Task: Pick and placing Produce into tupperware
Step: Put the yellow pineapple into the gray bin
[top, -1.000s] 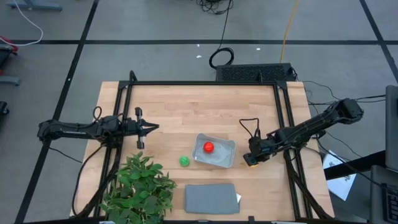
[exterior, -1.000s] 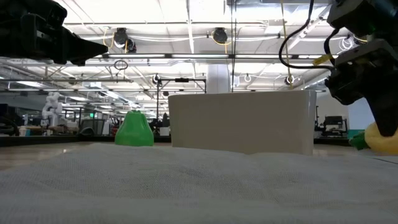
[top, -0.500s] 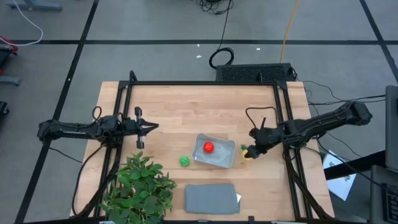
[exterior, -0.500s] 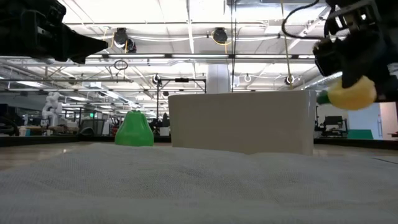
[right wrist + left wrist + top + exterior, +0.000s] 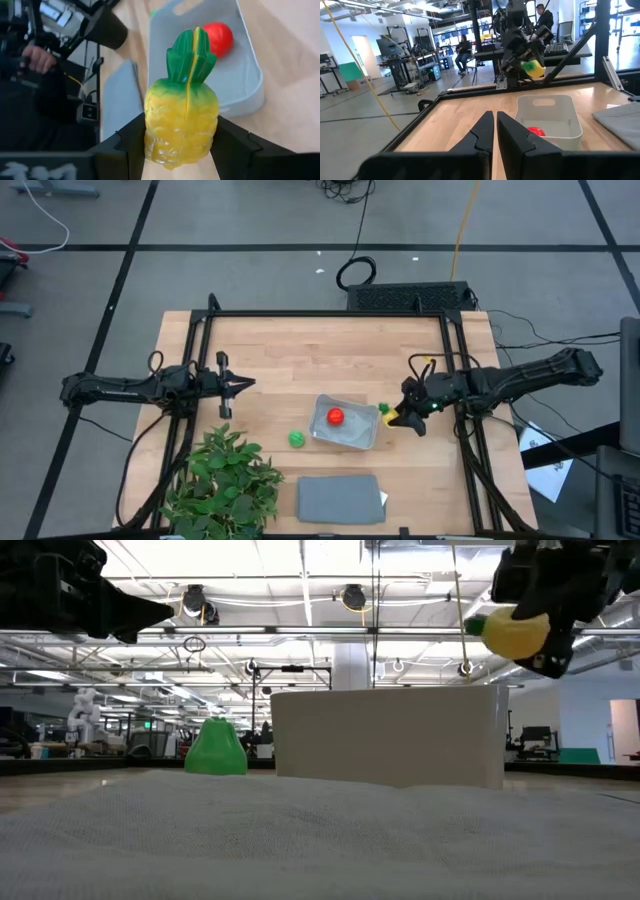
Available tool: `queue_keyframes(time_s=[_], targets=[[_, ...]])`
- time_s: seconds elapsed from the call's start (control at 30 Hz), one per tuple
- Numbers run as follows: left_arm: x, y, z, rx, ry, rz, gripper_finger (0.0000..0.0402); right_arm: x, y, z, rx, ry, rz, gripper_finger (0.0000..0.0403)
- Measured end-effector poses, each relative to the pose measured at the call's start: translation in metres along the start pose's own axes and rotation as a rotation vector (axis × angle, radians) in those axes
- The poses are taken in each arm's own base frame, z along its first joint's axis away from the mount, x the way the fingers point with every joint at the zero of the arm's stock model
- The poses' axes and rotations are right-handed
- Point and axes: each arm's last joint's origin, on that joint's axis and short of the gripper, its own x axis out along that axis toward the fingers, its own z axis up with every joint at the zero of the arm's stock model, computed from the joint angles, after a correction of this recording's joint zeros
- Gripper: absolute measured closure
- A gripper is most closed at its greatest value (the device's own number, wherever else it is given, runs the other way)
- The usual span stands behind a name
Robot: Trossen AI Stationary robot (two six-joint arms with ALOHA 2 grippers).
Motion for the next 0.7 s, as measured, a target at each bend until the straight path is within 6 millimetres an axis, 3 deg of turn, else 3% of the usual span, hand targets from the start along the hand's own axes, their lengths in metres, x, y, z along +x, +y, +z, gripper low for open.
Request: queue_keyframes(time_s=[0.47, 0.7], targets=[[-0.0001, 0.0010, 0.0041, 0.019, -0.041, 0.015, 0.0376, -0.0090, 0.0034, 0.0071, -0.393, -0.152, -0.056, 0.0230], [-0.0001, 0.0011, 0.0047, 0.019, -0.047, 0.018, 0.0376, -0.0090, 0.0037, 0.0080, -0.490, -0.158, -0.062, 0.0230]])
